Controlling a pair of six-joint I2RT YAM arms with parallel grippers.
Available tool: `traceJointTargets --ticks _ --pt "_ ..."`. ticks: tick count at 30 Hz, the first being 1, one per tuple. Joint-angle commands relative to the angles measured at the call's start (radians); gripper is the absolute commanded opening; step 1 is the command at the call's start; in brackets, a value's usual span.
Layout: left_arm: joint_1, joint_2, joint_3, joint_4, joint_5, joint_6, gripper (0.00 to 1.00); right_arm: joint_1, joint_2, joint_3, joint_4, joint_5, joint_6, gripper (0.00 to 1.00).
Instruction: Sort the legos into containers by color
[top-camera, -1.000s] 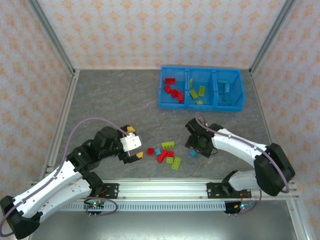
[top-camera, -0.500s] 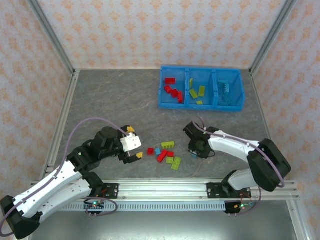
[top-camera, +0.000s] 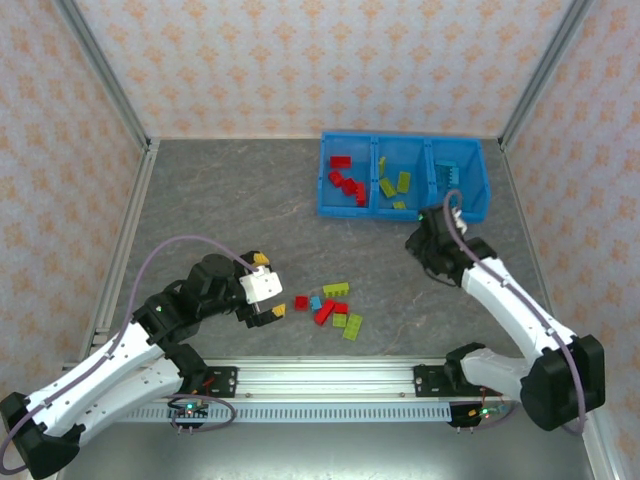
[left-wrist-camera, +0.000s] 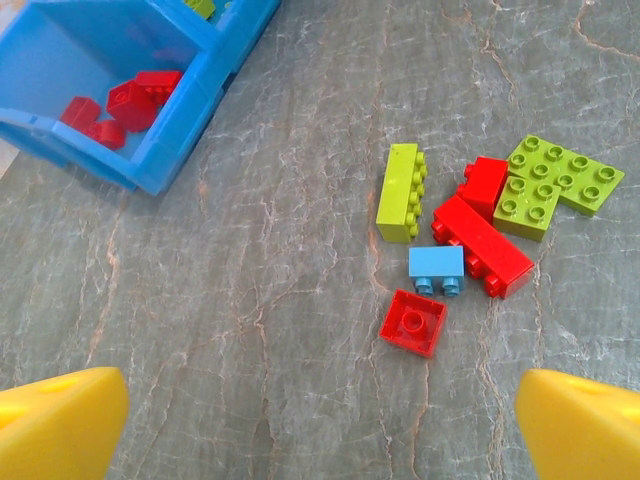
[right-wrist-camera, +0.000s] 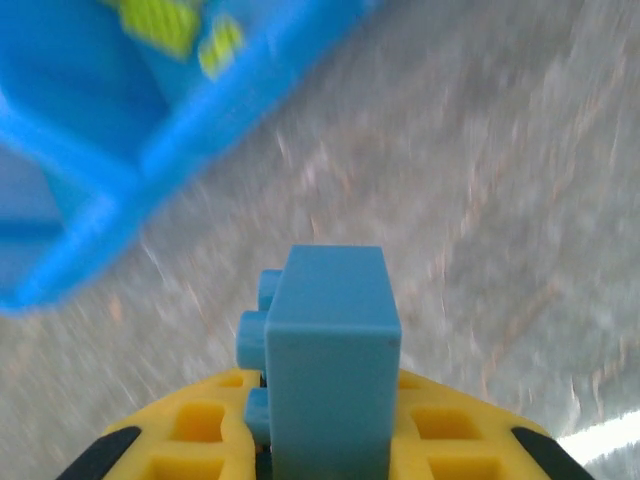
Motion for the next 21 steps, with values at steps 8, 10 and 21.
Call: traceJointTargets --ticks 8,10,21 --pt "0.017 -0.094 -0.016 0.043 -0.037 0.007 1.0 -0.334 0.462 0.418 0.085 -0.096 -0.209 0.21" --pt "0.017 -0.104 -0.018 0.043 -0.045 0.008 1.0 -0.364 0.557 0.499 0.079 -0.107 -0.221 0.21" --pt "0.017 -0.111 -0.017 0.046 -0.04 -0.004 1.0 -0.401 0.831 0.9 -0.16 -0.096 -0.302 0.61"
